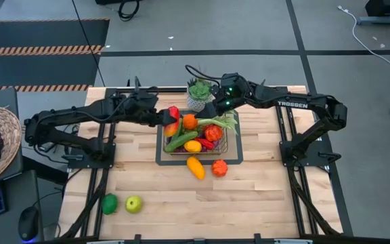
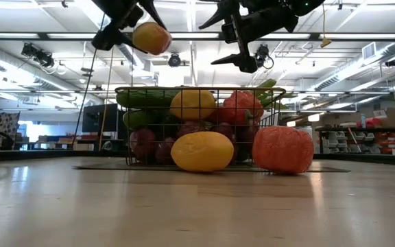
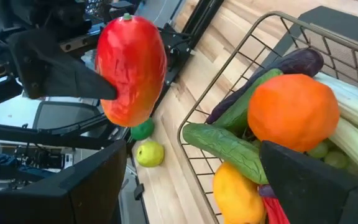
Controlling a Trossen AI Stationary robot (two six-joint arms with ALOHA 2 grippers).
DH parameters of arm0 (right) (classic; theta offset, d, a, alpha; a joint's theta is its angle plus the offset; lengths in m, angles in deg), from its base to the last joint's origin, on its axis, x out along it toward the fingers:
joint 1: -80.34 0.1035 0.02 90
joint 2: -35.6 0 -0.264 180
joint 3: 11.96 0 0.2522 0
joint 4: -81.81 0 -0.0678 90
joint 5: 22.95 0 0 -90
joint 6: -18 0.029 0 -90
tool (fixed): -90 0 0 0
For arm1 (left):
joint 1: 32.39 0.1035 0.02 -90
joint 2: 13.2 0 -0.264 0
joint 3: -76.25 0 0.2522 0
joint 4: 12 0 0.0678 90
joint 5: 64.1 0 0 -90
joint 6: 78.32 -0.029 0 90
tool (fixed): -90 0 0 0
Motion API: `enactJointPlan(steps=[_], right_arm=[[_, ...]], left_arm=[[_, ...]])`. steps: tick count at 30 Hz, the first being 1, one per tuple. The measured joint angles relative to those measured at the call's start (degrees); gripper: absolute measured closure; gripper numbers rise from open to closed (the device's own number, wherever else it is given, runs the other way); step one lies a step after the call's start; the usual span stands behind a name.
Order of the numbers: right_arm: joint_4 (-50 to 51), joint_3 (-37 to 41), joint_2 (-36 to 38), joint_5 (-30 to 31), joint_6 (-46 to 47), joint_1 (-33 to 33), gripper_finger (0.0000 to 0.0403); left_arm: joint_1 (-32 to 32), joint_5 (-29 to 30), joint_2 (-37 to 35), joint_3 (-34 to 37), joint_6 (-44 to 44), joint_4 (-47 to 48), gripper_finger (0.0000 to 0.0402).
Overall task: Build produce basket
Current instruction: Put the red mango into the wire basket, then put the pumpkin into the wire basket
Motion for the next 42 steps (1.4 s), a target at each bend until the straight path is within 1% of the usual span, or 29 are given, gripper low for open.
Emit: enactJointPlan(steps=[6, 12, 15, 19, 24, 26, 29, 32, 36, 40, 42], right_arm=[[-0.06, 0.0, 0.0, 0.48, 0.23, 0.81, 0.0032], [-0.09, 0.0, 0.0, 2.68, 0.62, 1.98, 0.0032], [-0.11, 0.0, 0.0, 2.98, 1.33, 2.64, 0.0032], [-0.1, 0.0, 0.0, 3.31, 1.39, 3.54, 0.0032], [-0.18, 0.0, 0.0, 3.39, 2.53, 4.37, 0.0032], [-0.21, 0.0, 0.0, 3.42, 2.89, 4.72, 0.0032], [-0.13, 0.0, 0.0, 3.42, 3.02, 5.32, 0.0032], [-0.08, 0.0, 0.0, 3.42, 3.01, 5.91, 0.0032], [0.35, 0.0, 0.0, 3.41, 2.95, 6.37, 0.0032], [0.6, 0.0, 0.0, 3.08, 2.92, 6.39, 0.0032], [1.01, 0.0, 0.0, 1.68, 3.12, 6.53, 0.0032]], left_arm=[[-0.53, 0.05, 0.0, 0.0, -4.94, -0.01, 0.0111], [-0.52, 1.01, 0.0, 0.0, -5.63, 0.1, 0.0111], [-0.51, 0.94, 0.71, -0.07, -7.79, 0.22, 0.0107], [-0.52, -0.5, 2.78, -0.07, -10.23, 0.96, 0.0077], [-0.51, -1.42, 6.11, -0.07, -10.38, -0.62, 0.0014], [-0.48, -1.42, 7.08, -0.07, -9.85, -2.26, 0.0007], [-0.38, -1.56, 7.72, -0.07, -6.74, -3.37, 0.0016], [-0.36, -4.41, 7.78, -0.07, -5.8, -2.97, 0.0019], [-0.61, -11.94, 6.06, -0.07, -10.04, 0.28, 0.002], [-1.63, -12.91, 4.05, -0.06, -9.71, 5.75, 0.002], [-2.27, -12.86, 2.51, -0.07, -9.71, 8.99, 0.002]])
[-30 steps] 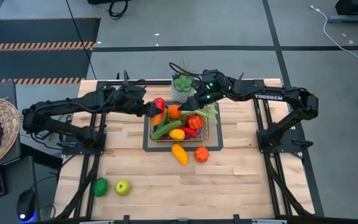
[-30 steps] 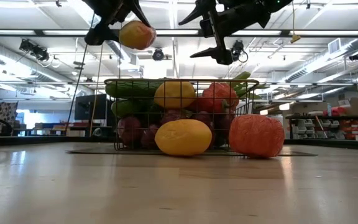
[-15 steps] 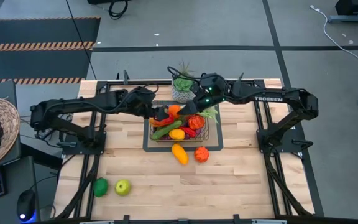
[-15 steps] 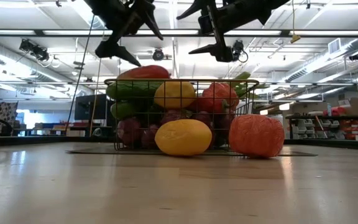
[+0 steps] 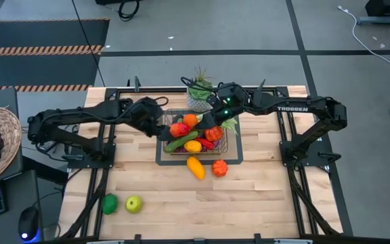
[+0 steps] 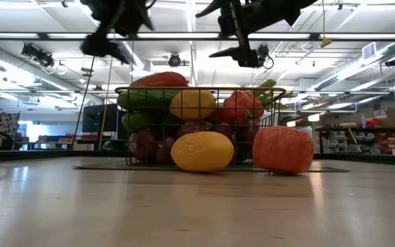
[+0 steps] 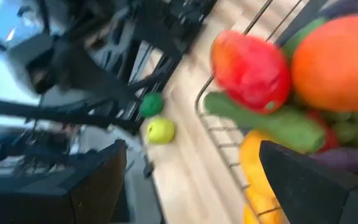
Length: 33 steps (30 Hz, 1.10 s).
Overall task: Build produce basket
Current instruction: Put the pumpkin into the wire basket
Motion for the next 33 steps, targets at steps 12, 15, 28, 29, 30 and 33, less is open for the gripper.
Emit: enactJointPlan(steps=[12, 15, 28, 29, 30, 33], right_arm=[[12.21, 0.0, 0.0, -3.58, -3.13, 10.28, 0.0038], [15.31, 0.0, 0.0, -2.26, -3.31, 13.31, 0.004], [20.39, 0.0, 0.0, 8.02, 8.59, 24.27, 0.0047], [20.78, 0.0, 0.0, 9.71, 10.51, 25.16, 0.0047], [20.99, 0.0, 0.0, 11.47, 12.43, 25.97, 0.0047], [21.29, 0.0, 0.02, 17.5, 20.04, 28.63, 0.0047]], left_arm=[[-10.38, 5.58, -5.48, 0.0, 10.08, 10.23, 0.0019], [-15.26, 8.54, -5.82, 0.0, 15.55, 10.21, 0.0019], [-29.58, 19.53, -5.62, 0.0, 29.87, 10.49, 0.0019], [-30.39, 19.82, -5.6, 0.0, 29.83, 10.92, 0.0019], [-31.08, 20.22, -5.51, 0.0, 29.61, 11.46, 0.0019], [-32.54, 20.65, -4.77, 0.0, 29.17, 14.34, 0.0019]])
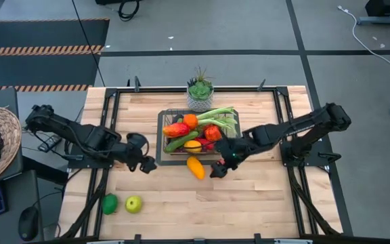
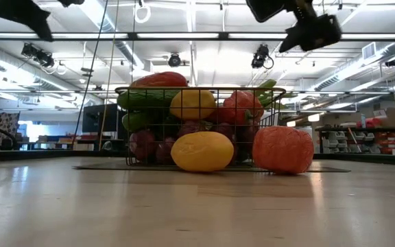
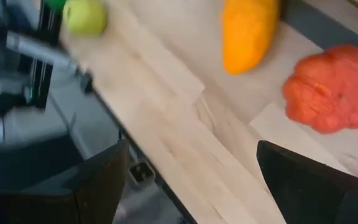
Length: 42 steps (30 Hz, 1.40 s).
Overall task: Build produce basket
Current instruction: Put the pumpkin into the wire basket
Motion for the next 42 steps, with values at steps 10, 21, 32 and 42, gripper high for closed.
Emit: enactJointPlan(steps=[10, 21, 32, 42], right_arm=[[-2.06, 0.0, -0.35, 20.21, 18.32, 9.79, 0.0047], [-2.79, -0.01, -2.27, 25.26, 22.8, 10.67, 0.0047], [-1.8, 0.0, -12.82, 20.7, 25.47, 12.24, 0.0046], [12.9, -0.01, -11.47, 23.19, 29.6, 11.6, 0.0035]], left_arm=[[-5.4, 2.15, -0.04, 0.02, -3.82, 1.41, 0.0019], [-7.38, 5.42, -0.04, 0.02, -9.19, 1.59, 0.0019], [-10.14, 6.2, -0.06, 0.02, -8.51, 1.4, 0.0019], [-12.88, 6.0, -0.07, 0.02, -6.75, 1.44, 0.0019]])
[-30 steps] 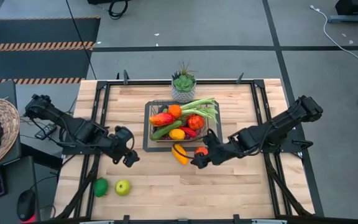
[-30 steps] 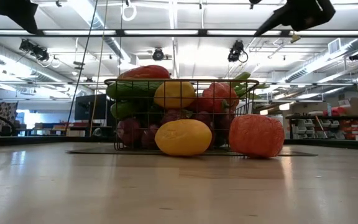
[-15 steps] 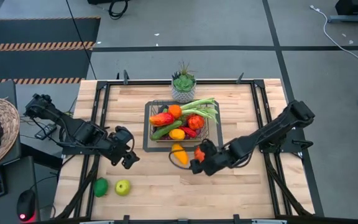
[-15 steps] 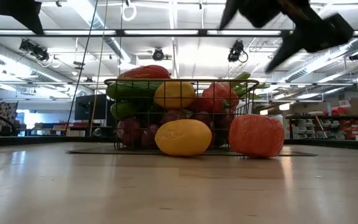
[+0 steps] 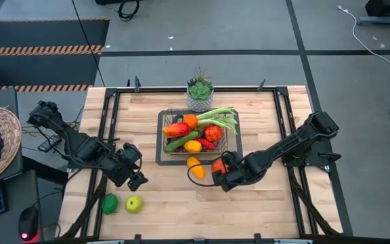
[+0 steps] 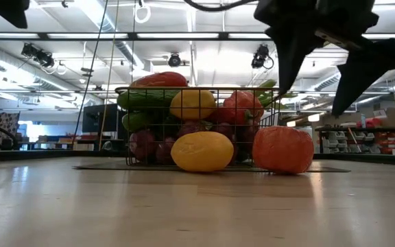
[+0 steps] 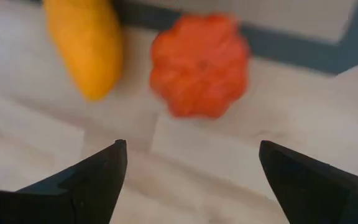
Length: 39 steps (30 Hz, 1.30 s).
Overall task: Build produce basket
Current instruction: Put the pumpkin into the wire basket
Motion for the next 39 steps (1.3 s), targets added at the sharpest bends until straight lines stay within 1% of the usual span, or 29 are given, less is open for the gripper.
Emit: enactJointPlan(steps=[3, 5, 8, 12, 20, 26, 29, 33, 39], right_arm=[[0.81, 0.01, 0.0, 2.79, -0.03, -0.32, 0.0018], [0.68, 0.01, -0.07, 3.12, -0.21, -0.9, 0.0007], [0.09, 0.84, -0.11, 4.57, -1.49, -1.78, 0.0006], [-0.07, 2.64, -0.13, 4.79, -1.83, -3.26, 0.0004], [-8.22, 6.76, -0.13, 4.62, -1.96, -5.56, 0.0003], [-10.02, 9.25, -0.13, 4.83, -2.96, -6.69, 0.0003], [-13.62, 11.42, -0.13, 4.53, -3.05, -7.11, 0.0003], [-21.76, 14.72, -0.13, 4.5, -3.08, -7.59, 0.0003], [-22.28, 16.22, -0.03, 4.59, -3.53, -7.8, 0.0004]], left_arm=[[0.49, 0.0, 0.01, 0.0, 0.03, 0.02, 0.0019], [0.78, 0.0, 0.01, 0.0, 0.07, 0.0, 0.0019], [0.87, 0.01, 0.0, 0.0, 0.48, 0.0, 0.0019], [0.87, 0.0, -0.01, 0.0, 1.89, -0.02, 0.0019], [0.87, 0.0, 0.01, 0.0, 2.63, 0.0, 0.0019], [0.87, 0.0, 0.01, 0.0, 2.64, 0.0, 0.0019], [0.87, 0.0, 0.01, 0.0, 2.65, 0.0, 0.0019], [0.87, 0.0, -0.01, 0.0, 2.69, 0.0, 0.0019], [0.87, 0.0, 0.0, 0.0, 2.73, 0.0, 0.0019]])
